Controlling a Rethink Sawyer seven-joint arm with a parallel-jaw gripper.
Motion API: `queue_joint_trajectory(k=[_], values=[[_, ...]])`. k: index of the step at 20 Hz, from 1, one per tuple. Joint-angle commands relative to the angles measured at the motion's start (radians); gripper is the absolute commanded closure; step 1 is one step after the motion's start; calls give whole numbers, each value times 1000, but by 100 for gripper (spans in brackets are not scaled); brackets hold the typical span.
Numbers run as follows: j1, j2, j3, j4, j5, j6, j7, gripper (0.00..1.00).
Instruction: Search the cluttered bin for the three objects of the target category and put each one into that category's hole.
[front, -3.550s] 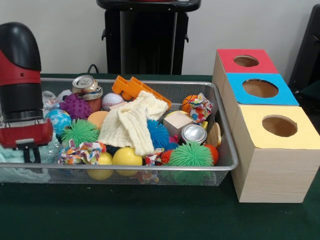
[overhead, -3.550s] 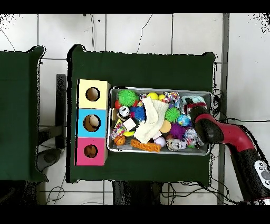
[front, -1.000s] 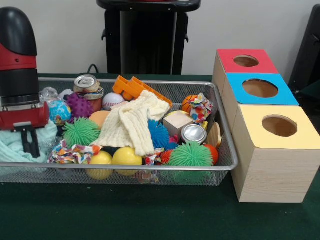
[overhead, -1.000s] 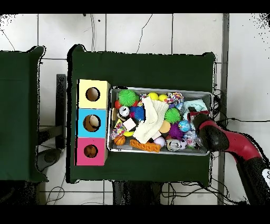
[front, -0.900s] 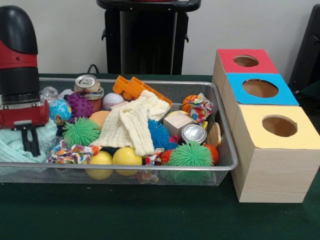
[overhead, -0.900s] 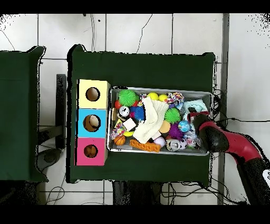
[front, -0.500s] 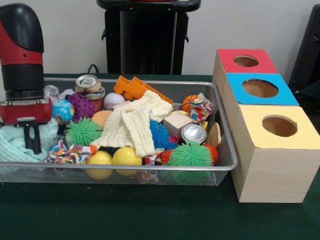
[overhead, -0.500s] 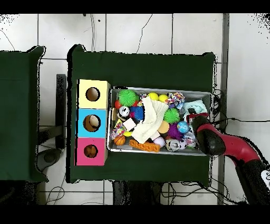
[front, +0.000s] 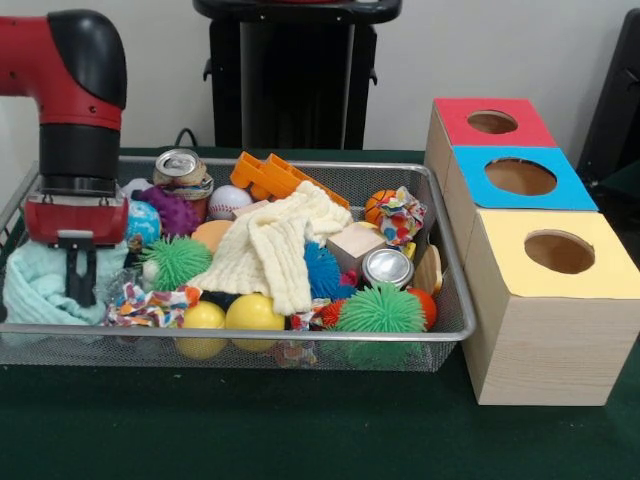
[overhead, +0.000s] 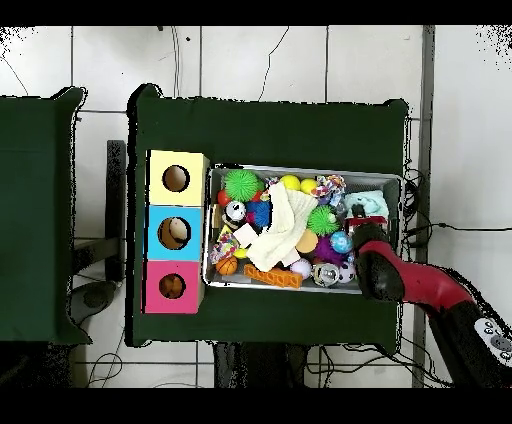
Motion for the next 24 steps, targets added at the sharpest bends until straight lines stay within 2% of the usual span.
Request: queue_joint_trajectory(k=[1,6,9,13,24], values=[[39,120,-237,210,48,111,242,100],[26,126,-233,232,99,106,204,100],[3,125,-211,251,123,137,188,100],[-5,127,-203,286,159,132,197,100],[59,106,-265,342,255,56,218,100]])
